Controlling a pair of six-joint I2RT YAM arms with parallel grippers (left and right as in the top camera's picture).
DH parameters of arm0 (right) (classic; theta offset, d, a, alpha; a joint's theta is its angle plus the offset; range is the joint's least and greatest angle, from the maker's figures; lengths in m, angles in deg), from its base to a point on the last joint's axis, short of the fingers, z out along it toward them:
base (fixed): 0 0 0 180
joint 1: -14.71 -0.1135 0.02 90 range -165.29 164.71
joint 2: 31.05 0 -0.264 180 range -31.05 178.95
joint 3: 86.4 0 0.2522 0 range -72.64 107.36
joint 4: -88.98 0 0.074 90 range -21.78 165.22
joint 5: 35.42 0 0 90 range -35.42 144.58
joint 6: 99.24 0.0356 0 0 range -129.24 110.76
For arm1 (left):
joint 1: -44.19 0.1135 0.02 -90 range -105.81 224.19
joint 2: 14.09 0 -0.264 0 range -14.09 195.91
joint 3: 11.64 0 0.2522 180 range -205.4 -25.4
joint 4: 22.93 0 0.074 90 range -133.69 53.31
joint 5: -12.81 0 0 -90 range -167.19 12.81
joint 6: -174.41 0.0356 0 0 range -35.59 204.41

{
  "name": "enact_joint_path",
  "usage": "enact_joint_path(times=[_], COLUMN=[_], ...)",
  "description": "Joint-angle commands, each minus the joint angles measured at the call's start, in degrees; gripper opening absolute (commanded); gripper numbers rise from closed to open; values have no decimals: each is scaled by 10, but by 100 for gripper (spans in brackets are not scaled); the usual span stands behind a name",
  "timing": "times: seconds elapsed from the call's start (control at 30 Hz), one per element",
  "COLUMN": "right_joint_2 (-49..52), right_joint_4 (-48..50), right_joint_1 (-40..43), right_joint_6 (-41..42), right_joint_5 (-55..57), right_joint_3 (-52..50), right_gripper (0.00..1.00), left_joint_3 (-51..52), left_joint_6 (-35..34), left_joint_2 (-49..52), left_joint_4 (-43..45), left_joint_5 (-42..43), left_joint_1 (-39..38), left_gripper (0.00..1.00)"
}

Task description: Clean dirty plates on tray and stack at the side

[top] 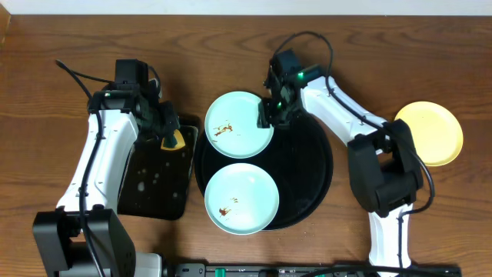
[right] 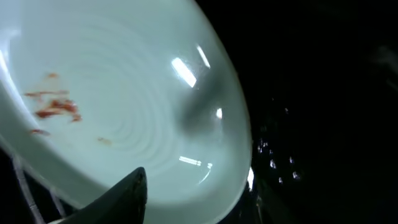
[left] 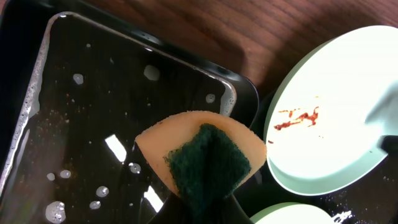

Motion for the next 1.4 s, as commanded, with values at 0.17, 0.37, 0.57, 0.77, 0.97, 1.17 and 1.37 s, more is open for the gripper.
enact_joint_path(times=[0.17,0.37,0.57,0.77,0.97,1.17,1.37], right_joint_2=[24,24,24,24,24,23,23], right_joint_4=[34,33,6,-33,-52,-62,-74], right_joint_1=[-4,-2,11,41,64,78,94], right_joint_6=[19,42,66,57,43,23,-9], right_joint_5=[-13,30,90,121,147,144,137], right_joint_3=[-48,-49,-49,-49,-49,-49,-49], right_gripper=[20,1,1,1,1,1,1], left_joint_3=[2,2,2,2,2,2,5], left_joint_6=[7,5,5,5,2,12,-13], left_joint_2=[1,1,1,1,1,1,1], left_joint_4=[-2,-3,-3,-3,7,5,-43], left_joint_5=[-5,-3,2,37,99,73,-46], left_joint_1=[1,1,1,0,-32,-77,-29], left_gripper=[8,7,7,7,7,7,7])
